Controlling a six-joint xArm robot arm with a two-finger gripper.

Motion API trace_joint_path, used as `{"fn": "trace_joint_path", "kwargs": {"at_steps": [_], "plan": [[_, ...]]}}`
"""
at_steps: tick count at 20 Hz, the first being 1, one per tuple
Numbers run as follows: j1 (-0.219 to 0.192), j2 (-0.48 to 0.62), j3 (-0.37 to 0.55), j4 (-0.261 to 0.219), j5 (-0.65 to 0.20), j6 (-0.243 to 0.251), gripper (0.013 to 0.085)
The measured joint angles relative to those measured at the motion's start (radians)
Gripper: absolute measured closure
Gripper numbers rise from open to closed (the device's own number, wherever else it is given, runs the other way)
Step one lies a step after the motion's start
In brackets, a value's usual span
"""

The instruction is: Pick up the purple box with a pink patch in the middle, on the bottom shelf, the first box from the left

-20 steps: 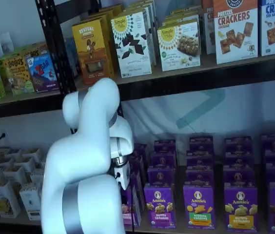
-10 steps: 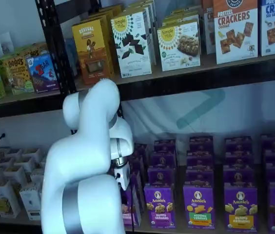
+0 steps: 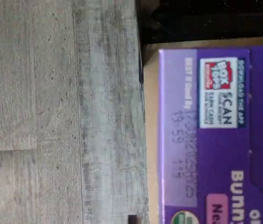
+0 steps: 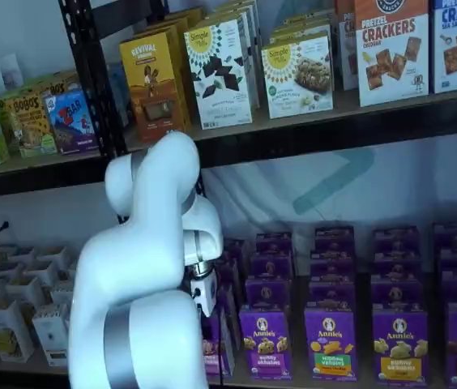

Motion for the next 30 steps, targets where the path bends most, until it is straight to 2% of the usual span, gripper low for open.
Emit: {"fn": "trace_joint_path", "kwargs": {"at_steps": [2,7,9,10,11,20,30], "plan": [[-0.001,-0.002,0.003,-0.005,-0.002,0.003,0.049],[-0.003,-0.004,0.009,-0.012,-0.006,0.007,0.049],[-0.004,-0.005,0.012,-0.011,-0.007,0.005,0.057],[-0.005,-0.006,0.013,-0.011,-0.007,0.005,0.057],[-0.005,-0.006,0.015,-0.011,-0.008,0.003,0.061],[-0.005,-0.026,0.048,-0.037,-0.021,0.026,0.061],[0.002,-0.14,0.232,-0.112,-0.106,0.099,0.061]]}}
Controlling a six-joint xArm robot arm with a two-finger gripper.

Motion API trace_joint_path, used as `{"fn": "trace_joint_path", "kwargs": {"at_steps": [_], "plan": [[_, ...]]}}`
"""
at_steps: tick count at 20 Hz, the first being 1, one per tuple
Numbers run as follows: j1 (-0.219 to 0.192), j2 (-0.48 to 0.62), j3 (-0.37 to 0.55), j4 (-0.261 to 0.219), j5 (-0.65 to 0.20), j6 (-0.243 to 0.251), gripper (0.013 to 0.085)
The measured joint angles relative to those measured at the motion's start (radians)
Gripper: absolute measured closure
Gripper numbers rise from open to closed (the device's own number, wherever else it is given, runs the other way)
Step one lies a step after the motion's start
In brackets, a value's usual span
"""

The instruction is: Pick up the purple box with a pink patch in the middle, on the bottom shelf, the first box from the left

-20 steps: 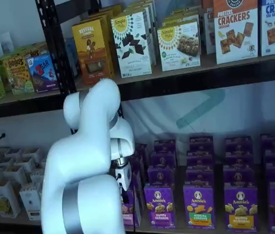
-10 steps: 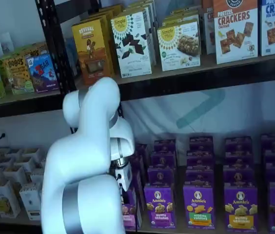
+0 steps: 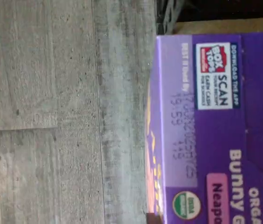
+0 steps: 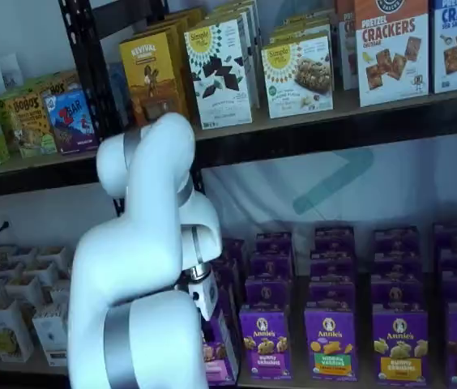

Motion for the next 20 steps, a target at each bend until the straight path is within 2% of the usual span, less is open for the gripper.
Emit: {"fn": "trace_joint_path", "kwargs": {"at_steps": [7,11,20], "plan": [[-0.009,-0.127,0.175,-0.027,-0.075,0.017,0.061],[-0.013,-0.196,0.262,-0.064,-0.097,0.047,0.061],[-0.024,-0.342,0.431,-0.072,-0.132,0.045,0.061]]}}
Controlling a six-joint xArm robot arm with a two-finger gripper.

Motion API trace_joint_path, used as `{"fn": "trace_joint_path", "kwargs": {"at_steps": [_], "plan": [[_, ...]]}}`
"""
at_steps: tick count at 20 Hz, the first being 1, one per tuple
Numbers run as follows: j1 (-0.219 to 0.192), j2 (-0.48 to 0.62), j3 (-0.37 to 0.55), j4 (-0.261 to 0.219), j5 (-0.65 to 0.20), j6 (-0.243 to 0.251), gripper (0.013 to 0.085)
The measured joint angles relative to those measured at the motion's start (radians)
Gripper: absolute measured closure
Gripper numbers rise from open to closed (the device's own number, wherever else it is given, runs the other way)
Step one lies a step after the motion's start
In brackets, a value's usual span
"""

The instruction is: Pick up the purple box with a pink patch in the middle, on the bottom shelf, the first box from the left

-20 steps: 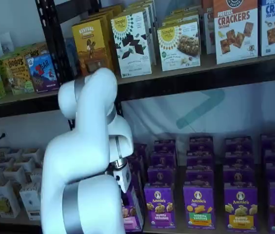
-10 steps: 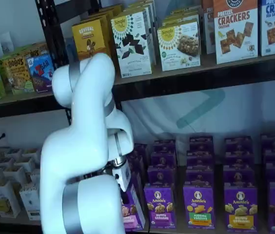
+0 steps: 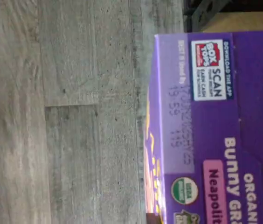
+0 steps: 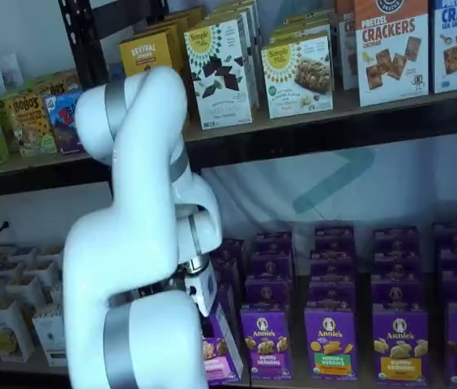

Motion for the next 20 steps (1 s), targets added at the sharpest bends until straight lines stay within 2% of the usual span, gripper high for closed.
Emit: {"fn": "trace_joint_path", "kwargs": {"at_steps": [2,3,20], "plan": [[-0.003,-0.023,0.025,0.006,-0.002,-0.008,0.061],[-0.004,-0.034,0.036,0.016,-0.002,-0.019,0.065],[-0.023,-0.16,0.152,0.067,0.019,-0.085,0.065]]}}
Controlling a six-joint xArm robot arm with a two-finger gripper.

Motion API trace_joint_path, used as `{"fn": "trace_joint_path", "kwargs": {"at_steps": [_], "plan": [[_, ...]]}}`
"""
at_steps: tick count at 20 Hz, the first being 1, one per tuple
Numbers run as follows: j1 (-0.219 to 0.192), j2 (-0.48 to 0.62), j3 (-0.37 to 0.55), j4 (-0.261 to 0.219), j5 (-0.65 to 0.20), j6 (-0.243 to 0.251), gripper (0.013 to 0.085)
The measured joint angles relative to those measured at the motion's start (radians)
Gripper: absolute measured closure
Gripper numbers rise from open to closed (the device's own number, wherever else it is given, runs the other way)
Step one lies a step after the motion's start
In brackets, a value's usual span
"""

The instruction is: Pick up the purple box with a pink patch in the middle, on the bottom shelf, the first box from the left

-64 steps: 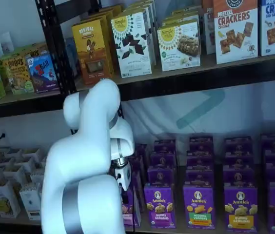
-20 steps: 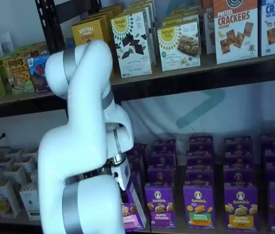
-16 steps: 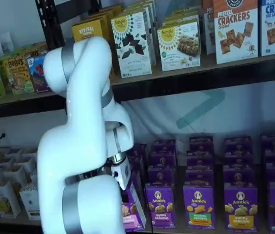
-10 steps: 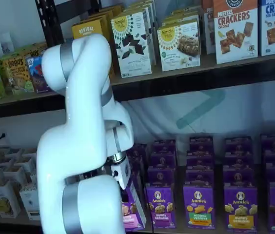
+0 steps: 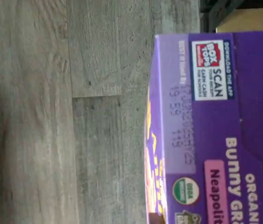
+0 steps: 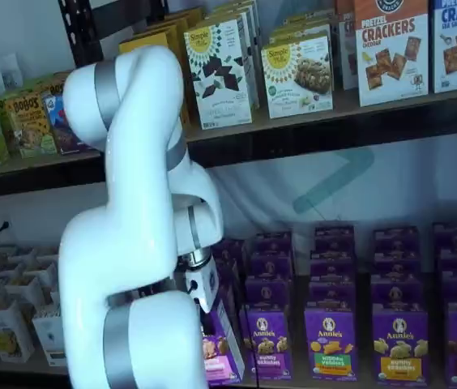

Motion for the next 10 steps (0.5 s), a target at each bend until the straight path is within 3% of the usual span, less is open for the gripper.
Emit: {"fn": "trace_joint_path", "kwargs": {"at_steps": [10], "plan": [[-0.01,-0.064,0.056,0.033,0.017,-0.041,0.065]]}}
